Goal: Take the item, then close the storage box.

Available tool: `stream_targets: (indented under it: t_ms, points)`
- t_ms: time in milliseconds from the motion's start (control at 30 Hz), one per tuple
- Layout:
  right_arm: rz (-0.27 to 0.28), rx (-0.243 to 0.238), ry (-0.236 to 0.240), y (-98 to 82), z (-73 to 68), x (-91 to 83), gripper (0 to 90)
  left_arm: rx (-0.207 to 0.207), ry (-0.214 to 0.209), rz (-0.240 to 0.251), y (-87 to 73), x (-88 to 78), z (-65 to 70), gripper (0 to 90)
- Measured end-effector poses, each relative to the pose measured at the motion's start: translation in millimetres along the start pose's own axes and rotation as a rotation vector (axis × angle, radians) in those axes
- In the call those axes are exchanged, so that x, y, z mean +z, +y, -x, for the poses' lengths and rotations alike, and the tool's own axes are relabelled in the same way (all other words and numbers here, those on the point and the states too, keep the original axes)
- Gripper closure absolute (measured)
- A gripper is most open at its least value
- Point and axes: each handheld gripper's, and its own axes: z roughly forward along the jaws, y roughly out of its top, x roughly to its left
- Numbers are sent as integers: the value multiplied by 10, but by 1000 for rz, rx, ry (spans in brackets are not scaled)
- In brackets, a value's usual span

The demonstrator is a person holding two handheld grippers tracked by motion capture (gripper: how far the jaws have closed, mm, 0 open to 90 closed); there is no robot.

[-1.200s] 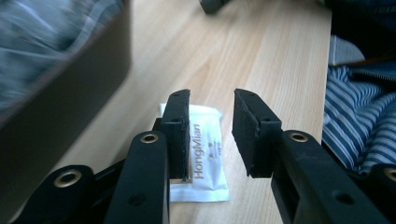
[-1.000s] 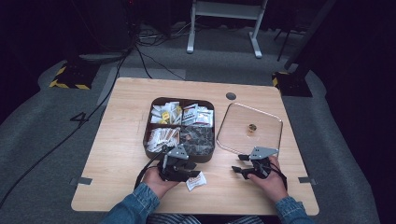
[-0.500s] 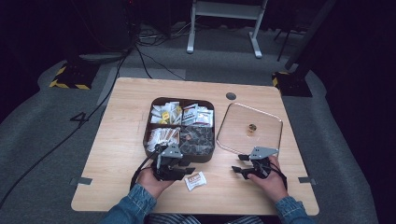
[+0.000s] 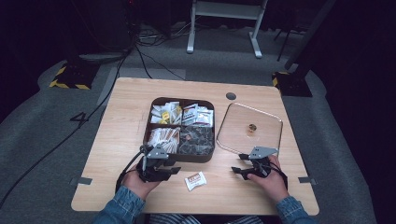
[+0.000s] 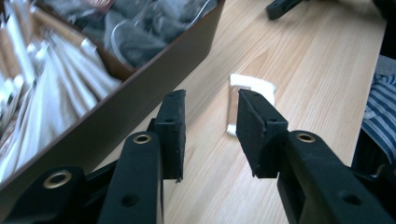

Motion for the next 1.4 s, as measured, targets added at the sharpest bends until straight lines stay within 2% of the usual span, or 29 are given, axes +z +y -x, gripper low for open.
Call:
stream_targets:
  t_ms: [67,133,200,367,400,467,500,533,633,733,933,1000,1100,1233,1267,1400]
  points:
    - [8,19,7,27,-1,-22,315,-7,8,-17,-29,-12,-29,620]
    - [25,16,-4,59,18,-67,316,-34,19,-24,-75,-28,-78,619]
    - [51,33,-18,100,57,-128,316,-51,22,-31,-113,-46,-102,619]
    - [93,67,-77,195,204,-243,323,-113,21,-36,-228,-102,-163,617]
    - [93,67,-77,195,204,-243,323,-113,21,-36,-228,-102,-163,617]
    - [109,76,-117,238,302,-286,329,-140,41,-38,-303,-152,-189,617]
    - [109,76,-117,238,302,-286,329,-140,41,-38,-303,-152,-189,617]
    - [105,73,-158,262,362,-314,334,-159,57,-39,-355,-182,-201,617]
    - [89,67,-222,286,449,-338,341,-187,87,-44,-447,-222,-220,617]
    - [93,90,-243,303,552,-340,342,-203,148,-38,-532,-234,-235,603]
    - [96,126,-273,314,707,-314,349,-233,200,-40,-639,-278,-257,597]
    - [94,163,-307,300,786,-300,373,-250,227,-53,-698,-289,-277,592]
    - [86,215,-356,267,866,-285,370,-269,245,-58,-748,-304,-307,583]
    - [79,241,-375,243,933,-267,359,-273,265,-61,-797,-323,-314,568]
    - [74,249,-383,231,975,-255,355,-277,281,-61,-831,-330,-316,560]
    - [70,271,-378,211,1053,-203,355,-289,302,-75,-887,-346,-322,537]
